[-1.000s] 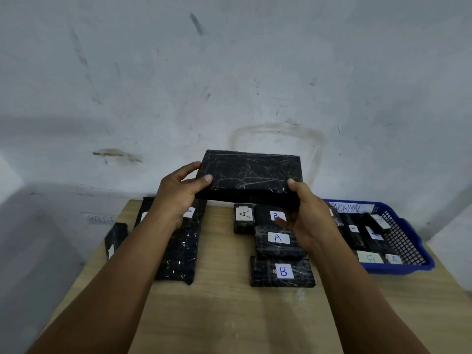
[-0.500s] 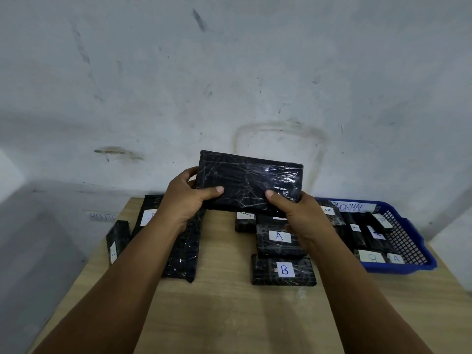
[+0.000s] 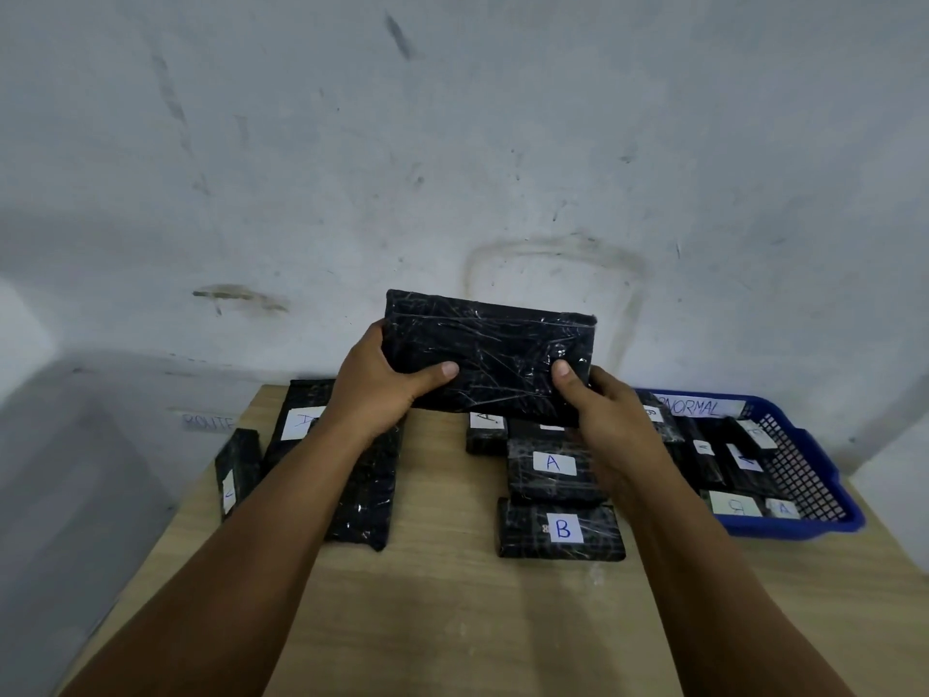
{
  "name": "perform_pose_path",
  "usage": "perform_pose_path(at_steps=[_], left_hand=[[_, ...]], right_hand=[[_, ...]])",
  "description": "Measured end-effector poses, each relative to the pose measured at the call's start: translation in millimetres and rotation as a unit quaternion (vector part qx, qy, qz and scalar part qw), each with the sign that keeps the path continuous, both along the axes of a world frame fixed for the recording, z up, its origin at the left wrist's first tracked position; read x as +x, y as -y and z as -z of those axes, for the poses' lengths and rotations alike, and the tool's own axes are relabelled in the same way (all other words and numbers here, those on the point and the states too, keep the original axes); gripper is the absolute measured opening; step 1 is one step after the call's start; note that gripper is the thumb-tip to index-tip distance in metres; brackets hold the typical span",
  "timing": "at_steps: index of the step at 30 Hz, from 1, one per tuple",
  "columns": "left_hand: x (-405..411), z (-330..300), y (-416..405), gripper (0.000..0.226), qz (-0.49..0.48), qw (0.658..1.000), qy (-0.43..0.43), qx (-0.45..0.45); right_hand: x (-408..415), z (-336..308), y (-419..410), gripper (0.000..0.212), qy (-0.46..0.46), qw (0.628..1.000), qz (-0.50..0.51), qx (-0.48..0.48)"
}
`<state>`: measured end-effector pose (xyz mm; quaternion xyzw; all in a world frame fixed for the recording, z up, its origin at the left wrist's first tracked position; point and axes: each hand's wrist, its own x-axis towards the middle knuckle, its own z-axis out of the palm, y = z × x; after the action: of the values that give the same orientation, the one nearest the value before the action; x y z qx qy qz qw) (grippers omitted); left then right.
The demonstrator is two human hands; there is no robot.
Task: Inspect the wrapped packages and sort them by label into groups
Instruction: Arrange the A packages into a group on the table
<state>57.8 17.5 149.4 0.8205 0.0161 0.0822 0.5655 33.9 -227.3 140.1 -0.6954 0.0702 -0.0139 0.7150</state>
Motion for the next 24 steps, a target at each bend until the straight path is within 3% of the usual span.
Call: perform_pose_path(at_steps=[4,5,8,9,13,15,19,23,24], left_hand=[[3.1,0.6,-0.2,0.046,-0.032,0.999,0.011,0.006],[3.6,2.7,-1.5,0.044,-0.036,0.999,0.009,-0.001],[5.2,9.5,-6.5,0.050,-0.020,0.998,-0.013,-0.057],[5.5,9.9,-7.8,0.052,-0.011,0.997,-0.016,-0.072],[6.0,1.6,-10.7,0.066,0.038,0.991,-0.023,-0.125],[6.1,-2.9,-10.7,0.060,0.062,0.988,-0.038,-0.138],[6.4,-1.2,-10.5,0.047,0.048,0.987,-0.019,-0.150],[3.1,0.3,-8.0,0.032,0.037,0.993,0.026,-0.112],[2.1,-0.1,-7.4,0.031,0.042,0.993,0.032,-0.109]], right_hand=[[-0.1,-0.7,6.2,0.035,0.002,1.000,-0.009,0.004],[-0.4,-1.3,7.8,0.045,0.005,1.000,-0.014,0.001],[-1.9,-4.1,8.9,0.102,0.002,1.000,-0.022,0.012],[-1.1,-2.6,9.8,0.106,0.006,1.000,-0.019,0.019],[-1.2,-2.0,12.9,0.061,0.015,0.998,-0.033,0.045],[-2.0,-2.0,13.6,0.053,0.023,0.998,-0.044,0.034],[-2.0,-3.4,14.0,0.052,0.019,0.999,-0.038,-0.016],[-5.0,-9.8,8.6,0.088,-0.077,0.996,-0.033,-0.029],[-5.2,-10.2,6.8,0.084,-0.087,0.996,-0.020,-0.002]])
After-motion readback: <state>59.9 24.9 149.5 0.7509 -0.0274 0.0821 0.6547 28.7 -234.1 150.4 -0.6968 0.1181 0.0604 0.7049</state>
